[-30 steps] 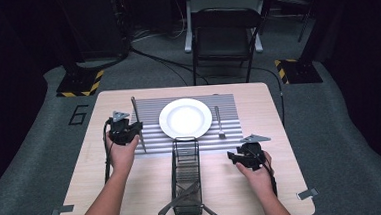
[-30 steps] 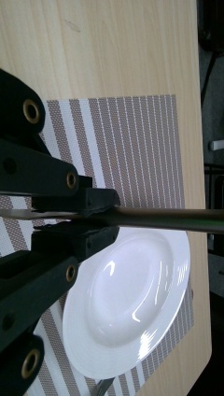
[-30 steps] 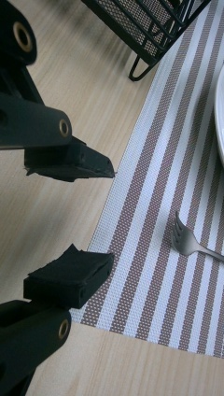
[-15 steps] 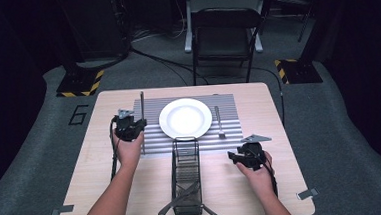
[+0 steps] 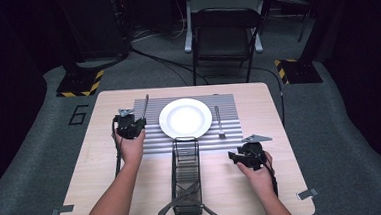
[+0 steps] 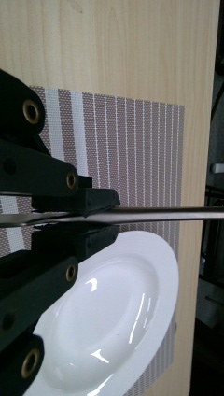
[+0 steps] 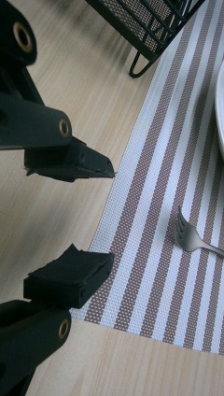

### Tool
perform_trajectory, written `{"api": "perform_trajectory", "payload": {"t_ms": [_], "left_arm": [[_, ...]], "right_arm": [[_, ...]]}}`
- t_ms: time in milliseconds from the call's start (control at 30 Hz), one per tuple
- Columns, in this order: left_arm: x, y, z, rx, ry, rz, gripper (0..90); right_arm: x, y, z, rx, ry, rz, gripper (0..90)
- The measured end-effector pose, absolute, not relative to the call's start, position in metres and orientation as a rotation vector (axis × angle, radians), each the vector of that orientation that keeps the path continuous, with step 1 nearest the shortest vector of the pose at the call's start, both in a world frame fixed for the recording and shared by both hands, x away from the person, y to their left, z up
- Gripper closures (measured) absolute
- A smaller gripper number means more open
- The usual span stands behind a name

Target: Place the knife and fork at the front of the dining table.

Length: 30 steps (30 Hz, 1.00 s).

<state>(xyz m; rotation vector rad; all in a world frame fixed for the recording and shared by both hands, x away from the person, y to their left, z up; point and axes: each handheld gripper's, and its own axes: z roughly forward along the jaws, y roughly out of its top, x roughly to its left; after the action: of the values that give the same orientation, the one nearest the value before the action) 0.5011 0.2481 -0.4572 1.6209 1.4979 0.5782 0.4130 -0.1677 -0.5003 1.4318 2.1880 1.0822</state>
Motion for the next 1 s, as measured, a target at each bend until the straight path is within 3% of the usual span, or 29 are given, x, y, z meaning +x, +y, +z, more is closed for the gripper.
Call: {"api": "perform_trajectory", "payload": {"t_ms": [300,1000], "left_arm": [[0.517,0.245,-0.453,1.561,1.583,0.588,82.5],[0.549,0.232,-0.497,1.613,1.705,0.578,82.5]], "right_arm": [[0.413,-0.167,-0.500,1.428,2.186,1.089,51.2],[0.410,-0.165,-0.499,1.437,2.179,1.129,51.4]]}}
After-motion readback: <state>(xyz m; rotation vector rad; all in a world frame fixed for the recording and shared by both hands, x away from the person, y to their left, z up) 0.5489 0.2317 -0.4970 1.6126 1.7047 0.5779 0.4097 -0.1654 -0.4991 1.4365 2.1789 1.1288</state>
